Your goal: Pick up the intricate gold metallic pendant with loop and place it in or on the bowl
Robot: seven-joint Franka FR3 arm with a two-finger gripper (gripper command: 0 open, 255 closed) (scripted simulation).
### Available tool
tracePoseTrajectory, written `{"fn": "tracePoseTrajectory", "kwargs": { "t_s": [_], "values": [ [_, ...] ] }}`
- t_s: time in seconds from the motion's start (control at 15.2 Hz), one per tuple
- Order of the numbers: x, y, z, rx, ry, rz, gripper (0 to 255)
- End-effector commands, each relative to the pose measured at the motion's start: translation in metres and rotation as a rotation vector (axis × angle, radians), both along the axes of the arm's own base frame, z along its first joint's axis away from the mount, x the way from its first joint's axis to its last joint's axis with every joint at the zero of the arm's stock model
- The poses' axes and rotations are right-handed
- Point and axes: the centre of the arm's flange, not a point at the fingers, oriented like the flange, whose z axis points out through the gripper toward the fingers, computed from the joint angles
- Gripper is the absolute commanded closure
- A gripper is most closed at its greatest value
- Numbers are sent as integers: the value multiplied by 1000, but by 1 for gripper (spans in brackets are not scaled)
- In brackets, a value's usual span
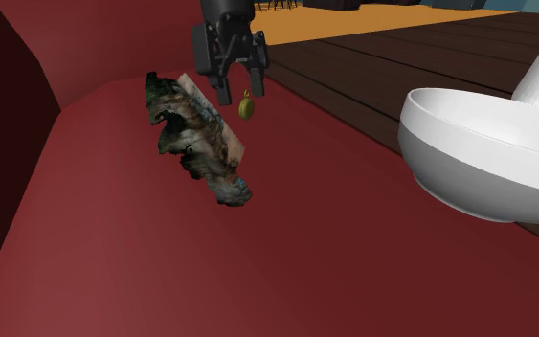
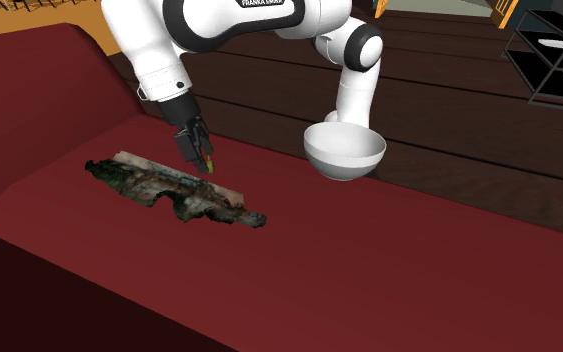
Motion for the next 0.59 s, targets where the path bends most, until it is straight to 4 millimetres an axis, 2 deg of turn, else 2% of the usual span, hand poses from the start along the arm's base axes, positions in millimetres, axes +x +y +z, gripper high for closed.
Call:
{"fn": "tracePoseTrajectory", "kwargs": {
  "t_s": [0.0,0.53],
  "values": [
    [0,0,0,0,0,0,255],
    [0,0,0,0,0,0,255]
  ]
}}
